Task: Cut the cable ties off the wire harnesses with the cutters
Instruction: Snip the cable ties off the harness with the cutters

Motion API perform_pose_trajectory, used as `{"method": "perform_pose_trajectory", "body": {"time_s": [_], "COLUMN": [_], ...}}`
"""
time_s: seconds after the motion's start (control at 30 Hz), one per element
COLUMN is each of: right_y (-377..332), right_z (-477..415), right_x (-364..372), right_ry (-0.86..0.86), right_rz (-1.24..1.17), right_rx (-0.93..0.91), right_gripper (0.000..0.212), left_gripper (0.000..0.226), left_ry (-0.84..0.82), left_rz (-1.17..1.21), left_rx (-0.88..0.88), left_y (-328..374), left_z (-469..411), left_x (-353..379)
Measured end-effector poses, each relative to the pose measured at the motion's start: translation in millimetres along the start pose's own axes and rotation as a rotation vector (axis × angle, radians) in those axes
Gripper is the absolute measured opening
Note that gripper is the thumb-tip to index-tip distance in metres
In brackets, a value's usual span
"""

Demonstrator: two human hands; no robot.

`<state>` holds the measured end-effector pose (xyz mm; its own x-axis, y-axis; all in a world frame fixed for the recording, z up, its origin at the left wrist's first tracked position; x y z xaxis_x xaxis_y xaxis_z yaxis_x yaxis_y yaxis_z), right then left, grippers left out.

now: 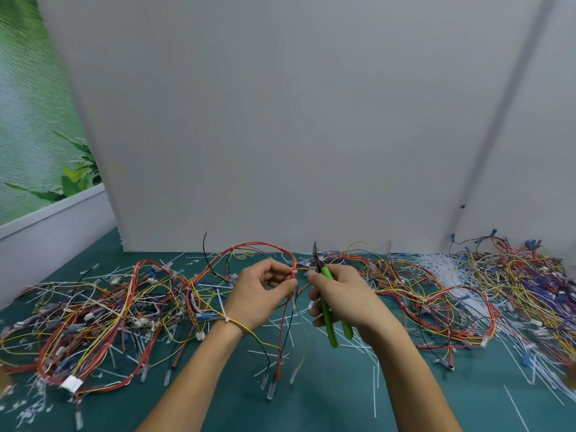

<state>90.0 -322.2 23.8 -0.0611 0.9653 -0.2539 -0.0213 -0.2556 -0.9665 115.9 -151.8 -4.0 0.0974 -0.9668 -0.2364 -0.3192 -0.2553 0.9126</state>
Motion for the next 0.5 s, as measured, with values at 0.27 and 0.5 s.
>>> {"method": "perform_pose_trajectory", "body": {"time_s": [0.27, 0.5], "right_y": [1, -1], "right_z": [0, -2], "right_x": [-3, -6], "right_ry": [0.011, 0.047], "right_rz": [0.000, -0.025], "right_rx": [-0.043, -0.129], "right_gripper": [0.016, 0.014], "left_gripper": [0.020, 0.025], "left_ry": [-0.233, -0.294], "left_rz": [0.128, 0.180], "left_rx": [0.075, 0.049], "left_y": [7, 7], "left_z": [8, 6], "left_x": [11, 1]}}
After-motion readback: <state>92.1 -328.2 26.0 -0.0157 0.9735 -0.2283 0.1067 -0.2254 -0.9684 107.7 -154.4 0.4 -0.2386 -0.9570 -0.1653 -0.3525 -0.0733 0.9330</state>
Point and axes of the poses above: each hand's wrist, its own z-axis away from the middle knuckle, its own x-axis out of the palm, y = z × x, the point moved 3 cm from there along -z, towards the middle knuckle, and after that the axes turned 4 degrees about y, right-handed, at the moved point
